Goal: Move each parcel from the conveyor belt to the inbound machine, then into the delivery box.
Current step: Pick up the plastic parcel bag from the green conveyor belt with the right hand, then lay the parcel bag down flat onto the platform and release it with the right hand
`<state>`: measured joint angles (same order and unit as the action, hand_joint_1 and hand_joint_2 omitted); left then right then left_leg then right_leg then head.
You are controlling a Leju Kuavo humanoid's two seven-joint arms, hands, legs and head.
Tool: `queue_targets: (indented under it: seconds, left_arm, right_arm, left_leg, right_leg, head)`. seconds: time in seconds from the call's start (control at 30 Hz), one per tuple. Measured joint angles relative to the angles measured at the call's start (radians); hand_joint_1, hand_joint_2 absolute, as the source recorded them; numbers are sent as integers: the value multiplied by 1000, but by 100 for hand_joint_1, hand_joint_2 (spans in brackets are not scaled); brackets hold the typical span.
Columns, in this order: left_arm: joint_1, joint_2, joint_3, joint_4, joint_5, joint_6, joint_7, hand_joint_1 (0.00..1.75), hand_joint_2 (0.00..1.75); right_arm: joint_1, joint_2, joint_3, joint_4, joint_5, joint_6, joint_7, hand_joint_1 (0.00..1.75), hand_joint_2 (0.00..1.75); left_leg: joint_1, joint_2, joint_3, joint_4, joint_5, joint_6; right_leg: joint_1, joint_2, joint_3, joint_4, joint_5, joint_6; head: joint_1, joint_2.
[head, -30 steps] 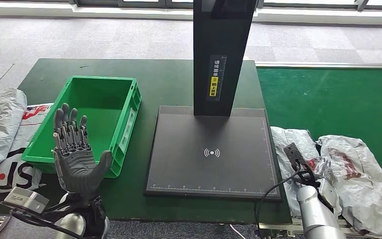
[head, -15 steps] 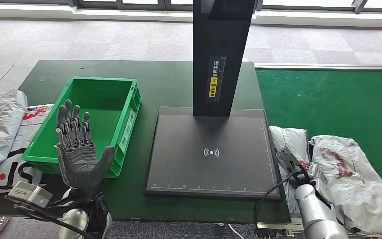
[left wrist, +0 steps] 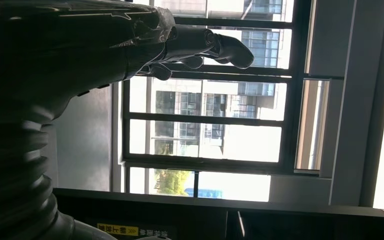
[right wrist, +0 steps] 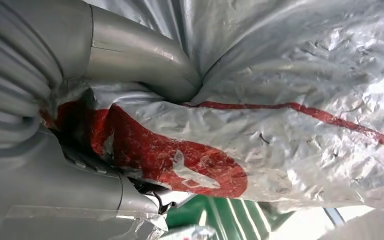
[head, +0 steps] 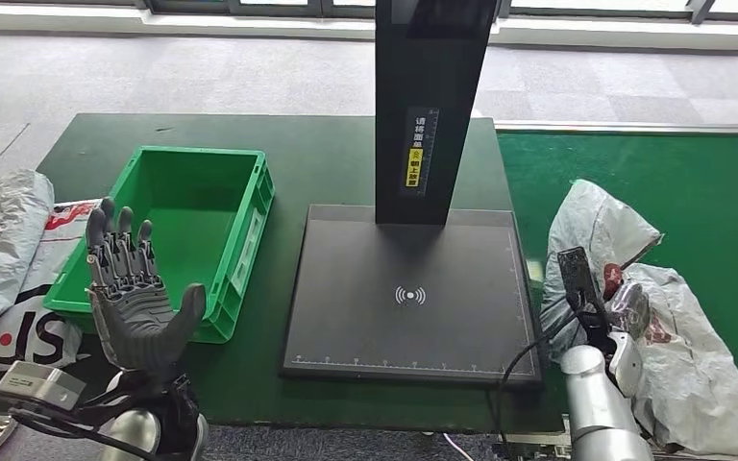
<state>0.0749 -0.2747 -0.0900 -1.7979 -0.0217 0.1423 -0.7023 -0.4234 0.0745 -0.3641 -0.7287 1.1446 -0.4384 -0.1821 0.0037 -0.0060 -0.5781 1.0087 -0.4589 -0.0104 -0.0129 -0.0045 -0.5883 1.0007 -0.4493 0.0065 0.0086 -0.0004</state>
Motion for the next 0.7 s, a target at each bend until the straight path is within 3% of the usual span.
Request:
queue_targets:
  seconds: [0.17,0.4,0.7]
  left_arm:
    - [0,0,0,-1,-2,-8,0,0,175]
    - [-7,1,0,2,-2,-17,0,0,175]
    - [-20,2,0,13,-2,-22,0,0,175]
  right_arm:
    - [132,77,41,-412,-272,40,-129,175,175]
    - [259,129,119,-763,-458,144,-306,175,175]
    - [348,151,231,-973,-480,246,-320,175,175]
  left_leg:
    - [0,-1,-2,0,-1,-1]
    - [0,-1,-2,0,-2,0]
    - [0,0,-2,0,-2,0]
  right_leg:
    - [0,-1,-2,0,-2,0]
    - [-1,-2,-2,0,-2,0]
    - [0,-1,-2,0,-2,0]
  head:
    - [0,0]
    - [0,0]
    - [0,0]
